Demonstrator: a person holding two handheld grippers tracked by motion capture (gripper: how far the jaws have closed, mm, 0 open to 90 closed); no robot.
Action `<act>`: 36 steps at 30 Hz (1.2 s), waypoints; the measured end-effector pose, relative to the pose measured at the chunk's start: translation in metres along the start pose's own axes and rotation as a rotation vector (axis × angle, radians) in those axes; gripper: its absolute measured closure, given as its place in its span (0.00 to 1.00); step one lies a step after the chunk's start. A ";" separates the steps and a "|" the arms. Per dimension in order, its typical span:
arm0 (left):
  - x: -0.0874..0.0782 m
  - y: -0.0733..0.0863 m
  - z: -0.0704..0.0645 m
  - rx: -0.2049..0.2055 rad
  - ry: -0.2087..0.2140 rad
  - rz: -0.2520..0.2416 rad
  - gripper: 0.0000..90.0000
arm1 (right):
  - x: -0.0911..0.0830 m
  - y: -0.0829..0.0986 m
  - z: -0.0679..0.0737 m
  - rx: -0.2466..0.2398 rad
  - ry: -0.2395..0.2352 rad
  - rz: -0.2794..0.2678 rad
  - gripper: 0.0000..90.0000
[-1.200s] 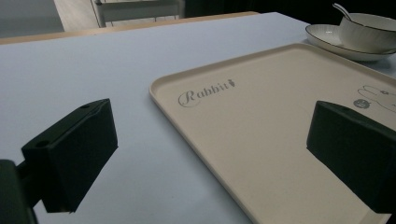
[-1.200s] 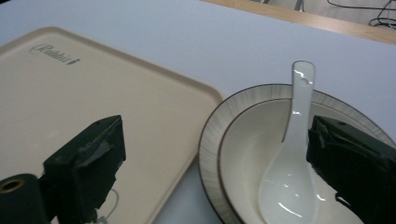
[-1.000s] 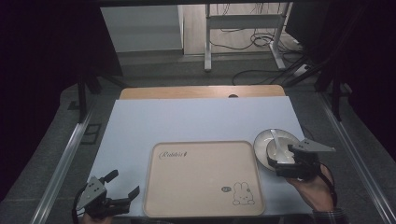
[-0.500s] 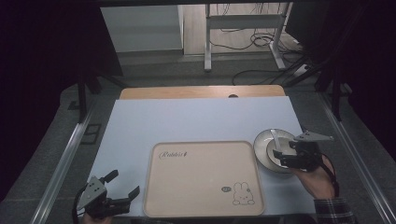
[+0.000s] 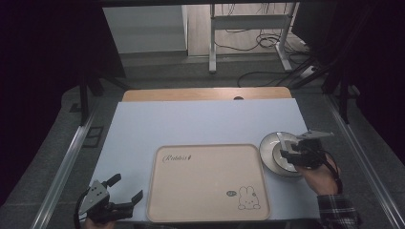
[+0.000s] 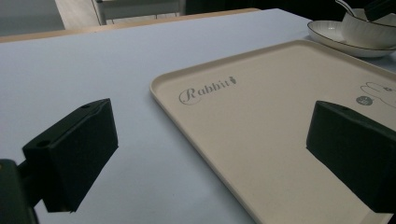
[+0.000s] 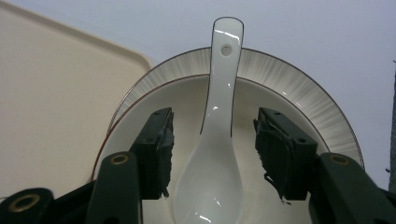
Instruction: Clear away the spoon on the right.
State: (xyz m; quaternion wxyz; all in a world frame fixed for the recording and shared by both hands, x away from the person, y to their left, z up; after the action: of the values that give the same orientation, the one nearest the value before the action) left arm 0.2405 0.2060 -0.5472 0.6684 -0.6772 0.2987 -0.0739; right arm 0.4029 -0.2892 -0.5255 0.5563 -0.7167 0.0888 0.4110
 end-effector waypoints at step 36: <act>0.001 0.001 -0.001 0.007 0.001 0.007 0.02 | 0.024 -0.001 -0.002 0.011 -0.001 0.087 0.81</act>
State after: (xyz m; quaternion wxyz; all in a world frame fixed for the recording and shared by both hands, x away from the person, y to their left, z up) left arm 0.2403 0.2051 -0.5480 0.6708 -0.6739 0.3009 -0.0729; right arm 0.4196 -0.2828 -0.5413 0.5421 -0.7089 0.1217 0.4346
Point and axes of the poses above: each handheld gripper's, and its own axes: x roughly forward along the jaws, y roughly out of its underside, z roughly to its left, the point moved 10 cm from there along x, roughly forward along the jaws, and after that the axes turned 3 degrees about -z, right-handed, at the moved point
